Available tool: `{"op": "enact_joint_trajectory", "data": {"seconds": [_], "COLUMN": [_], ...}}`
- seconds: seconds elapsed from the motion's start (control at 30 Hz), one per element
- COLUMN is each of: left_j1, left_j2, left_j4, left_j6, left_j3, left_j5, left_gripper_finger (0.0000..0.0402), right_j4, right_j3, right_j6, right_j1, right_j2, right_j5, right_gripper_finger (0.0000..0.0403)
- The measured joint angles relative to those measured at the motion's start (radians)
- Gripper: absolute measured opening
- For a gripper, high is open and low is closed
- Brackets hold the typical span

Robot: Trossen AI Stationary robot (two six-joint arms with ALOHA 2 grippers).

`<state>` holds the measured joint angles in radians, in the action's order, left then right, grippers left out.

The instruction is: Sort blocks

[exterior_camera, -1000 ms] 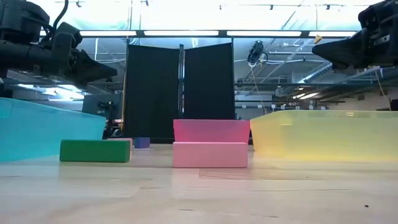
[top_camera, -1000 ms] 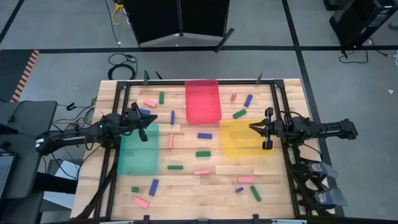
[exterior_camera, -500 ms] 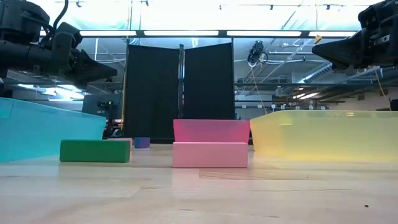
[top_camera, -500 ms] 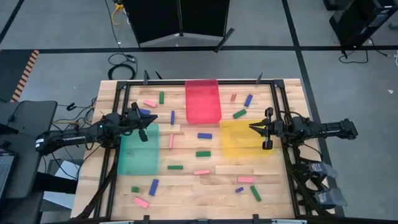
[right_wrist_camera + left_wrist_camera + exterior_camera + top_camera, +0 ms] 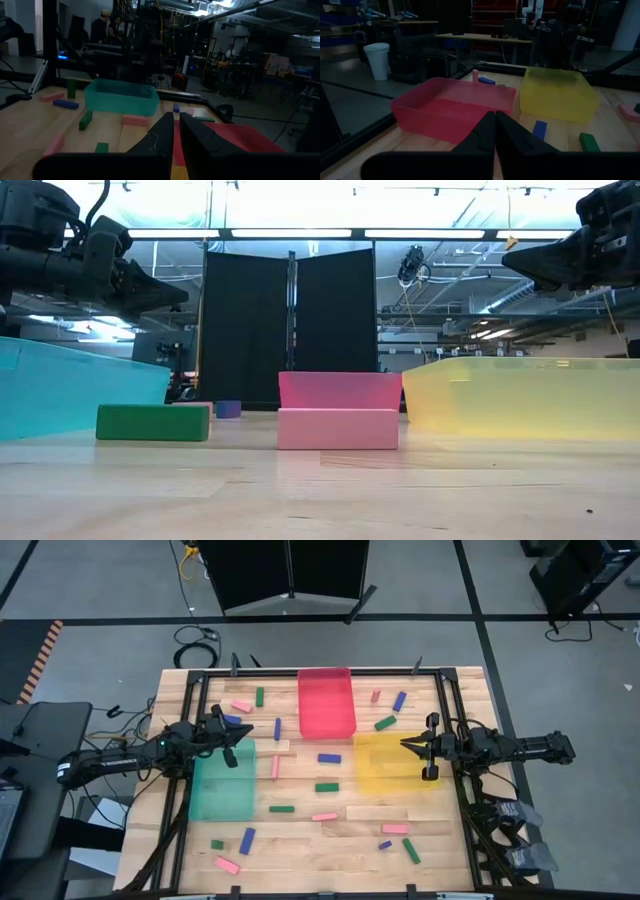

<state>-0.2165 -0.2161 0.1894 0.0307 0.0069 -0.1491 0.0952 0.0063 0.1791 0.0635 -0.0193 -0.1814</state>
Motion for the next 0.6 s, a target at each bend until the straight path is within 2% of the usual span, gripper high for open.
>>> {"op": "enact_joint_trajectory", "data": {"seconds": [0.1,0.23,0.4,0.47,0.53,0.6], "left_j1": [0.0,0.0,0.0,0.0,0.0,0.0], "left_j2": [0.0,0.0,0.0,0.0,0.0,-0.002], "left_j4": [0.0,0.0,0.008,0.044,0.103,0.174], "left_j6": [0.0,0.0,0.024,0.162,0.384,0.506], "left_j3": [0.0,0.0,0.0,0.0,0.0,0.0], "left_j5": [0.0,0.0,0.002,0.015,0.029,-0.005], "left_gripper_finger": [0.0017,0.0017,0.0017,0.0017,0.0017,0.0017], "right_j4": [0.053,0.331,0.696,0.701,0.59,0.492], "right_j3": [0.0,0.0,0.001,0.023,0.063,0.094], "right_j6": [-0.018,-0.272,-0.444,-0.51,-0.554,-0.616], "right_j1": [0.0,0.0,-0.002,-0.003,-0.002,0.0], "right_j2": [0.0,0.0,0.0,0.001,-0.018,-0.081], "right_j5": [0.0,-0.008,-0.185,-0.208,-0.144,-0.106], "right_gripper_finger": [0.0043,0.0043,0.0043,0.0043,0.0043,0.0043]}}
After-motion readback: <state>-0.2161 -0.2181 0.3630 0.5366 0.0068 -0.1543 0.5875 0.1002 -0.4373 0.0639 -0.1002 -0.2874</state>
